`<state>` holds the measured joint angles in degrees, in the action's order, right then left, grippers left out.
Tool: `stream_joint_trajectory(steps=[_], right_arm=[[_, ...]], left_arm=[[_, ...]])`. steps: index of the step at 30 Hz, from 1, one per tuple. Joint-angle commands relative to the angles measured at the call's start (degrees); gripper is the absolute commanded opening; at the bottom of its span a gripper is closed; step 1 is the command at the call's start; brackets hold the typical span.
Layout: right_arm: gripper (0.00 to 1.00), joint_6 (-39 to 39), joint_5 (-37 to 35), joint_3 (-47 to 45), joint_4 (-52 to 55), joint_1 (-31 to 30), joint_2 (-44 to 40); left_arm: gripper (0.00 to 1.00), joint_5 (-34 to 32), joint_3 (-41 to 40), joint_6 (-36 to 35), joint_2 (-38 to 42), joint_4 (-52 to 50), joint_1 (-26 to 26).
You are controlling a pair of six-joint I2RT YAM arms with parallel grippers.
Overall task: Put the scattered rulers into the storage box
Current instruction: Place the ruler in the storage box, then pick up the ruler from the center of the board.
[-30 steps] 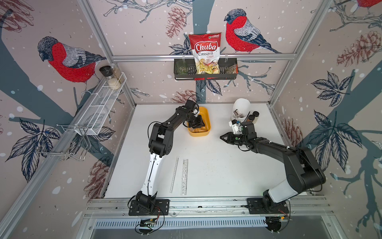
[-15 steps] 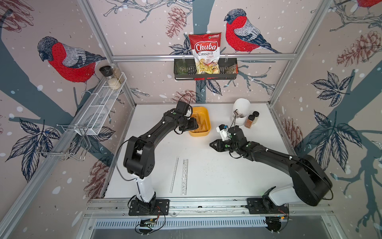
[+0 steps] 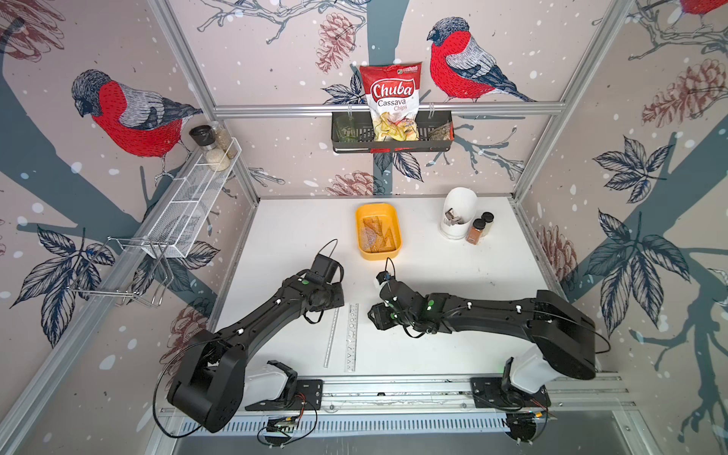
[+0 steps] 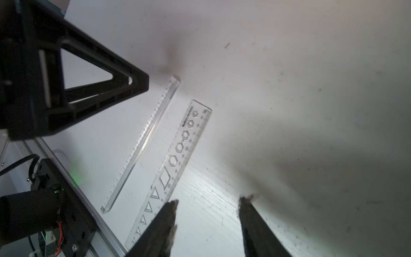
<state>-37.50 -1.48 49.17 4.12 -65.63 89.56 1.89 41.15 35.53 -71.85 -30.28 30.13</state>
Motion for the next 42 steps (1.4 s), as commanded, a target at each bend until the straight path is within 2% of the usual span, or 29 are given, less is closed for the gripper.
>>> stream_joint_trajectory(steps=[1,5,8,17,28,33,38,42], right_arm=[[0.52,0.48,-1.08,-3.06,-5.80,1.54,-2.96],[0.50,1.59,0.36,-6.39,-8.38,3.75,-5.69],[0.49,2.28,2.82,-8.79,-9.96,6.01,-7.93],[0.45,5.50,8.88,-13.82,-11.45,12.96,-14.17],[0.40,4.65,10.40,-16.12,-12.99,15.00,-15.91],[0.40,4.51,9.92,-15.64,-12.04,15.00,-15.85],[0.39,5.07,9.50,-15.16,-11.51,16.07,-15.57],[0.39,6.35,9.78,-14.90,-11.00,18.60,-15.55]], left_arm=[[0.49,-10.15,0.54,5.54,-0.89,-4.87,4.49],[0.50,-15.21,2.08,9.37,-2.91,-9.85,7.47],[0.52,-16.65,1.77,12.05,-3.18,-11.80,8.76],[0.50,-11.83,-1.55,17.26,-9.22,-10.06,14.00],[0.14,-13.88,-0.26,16.63,-12.98,-10.78,14.17],[0.02,-14.94,1.31,14.95,-14.36,-10.63,13.83],[0.00,-17.45,7.55,10.84,-13.02,-13.47,11.01],[0.00,-18.15,19.87,5.04,-15.11,-14.71,8.59]])
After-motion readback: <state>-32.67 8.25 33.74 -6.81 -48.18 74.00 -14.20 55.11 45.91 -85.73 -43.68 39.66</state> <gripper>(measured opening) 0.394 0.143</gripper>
